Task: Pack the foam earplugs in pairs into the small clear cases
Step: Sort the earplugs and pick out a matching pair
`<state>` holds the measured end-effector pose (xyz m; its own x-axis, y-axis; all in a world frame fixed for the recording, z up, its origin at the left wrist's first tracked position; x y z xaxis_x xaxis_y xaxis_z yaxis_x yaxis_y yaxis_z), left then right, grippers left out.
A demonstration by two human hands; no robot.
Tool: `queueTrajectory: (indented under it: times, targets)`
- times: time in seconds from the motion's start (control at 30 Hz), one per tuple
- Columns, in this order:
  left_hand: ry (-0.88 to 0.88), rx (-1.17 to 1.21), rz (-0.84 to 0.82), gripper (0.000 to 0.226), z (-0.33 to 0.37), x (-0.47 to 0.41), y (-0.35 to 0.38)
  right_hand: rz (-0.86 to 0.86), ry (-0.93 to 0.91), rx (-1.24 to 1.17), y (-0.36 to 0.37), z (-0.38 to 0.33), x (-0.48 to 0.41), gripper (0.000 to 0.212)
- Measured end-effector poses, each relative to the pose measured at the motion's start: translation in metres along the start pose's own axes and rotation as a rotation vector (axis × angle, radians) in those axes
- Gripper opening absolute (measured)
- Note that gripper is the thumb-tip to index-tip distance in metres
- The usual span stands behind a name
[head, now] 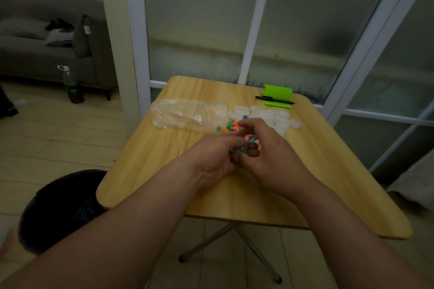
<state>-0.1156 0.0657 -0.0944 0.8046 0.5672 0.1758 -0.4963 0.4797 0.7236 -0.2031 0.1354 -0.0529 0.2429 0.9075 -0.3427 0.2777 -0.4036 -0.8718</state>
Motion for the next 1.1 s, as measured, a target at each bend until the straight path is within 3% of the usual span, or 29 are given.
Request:
queueTrajectory:
  times: [0.27, 0.5, 0.73, 0.93, 1.1]
  targets:
    - [0.028, -0.088, 0.036, 0.035, -0.026, -0.007, 0.016, 0.035, 0.061, 0.188, -0.013, 0.023, 0.024, 0.034]
    - [0.057, -0.122, 0.058, 0.032, -0.042, -0.008, 0.031, 0.135, 0.143, 0.248, -0.024, 0.03, 0.041, 0.023]
    - [0.042, -0.123, 0.054, 0.025, -0.049, -0.005, 0.046, 0.154, 0.258, 0.201, -0.039, 0.045, 0.048, 0.028]
    - [0.3, -0.173, 0.228, 0.021, -0.002, -0.003, 0.028, 0.201, 0.522, 0.177, -0.056, 0.112, 0.038, 0.035]
    - [0.368, -0.082, 0.279, 0.018, 0.022, 0.0, 0.017, 0.155, 0.595, 0.205, -0.041, 0.142, 0.023, 0.031]
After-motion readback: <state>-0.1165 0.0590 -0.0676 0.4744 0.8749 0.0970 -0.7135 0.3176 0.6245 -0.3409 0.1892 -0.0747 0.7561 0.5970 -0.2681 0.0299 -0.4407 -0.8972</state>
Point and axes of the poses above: each hand's wrist, its own x-axis away from the middle knuckle, its own y-axis out of the palm, z = x × y, the point moved 7 cm from there along -x, towards the middle knuckle, and after that the axes turned 15 degrees about x, right-handed, at the moved point
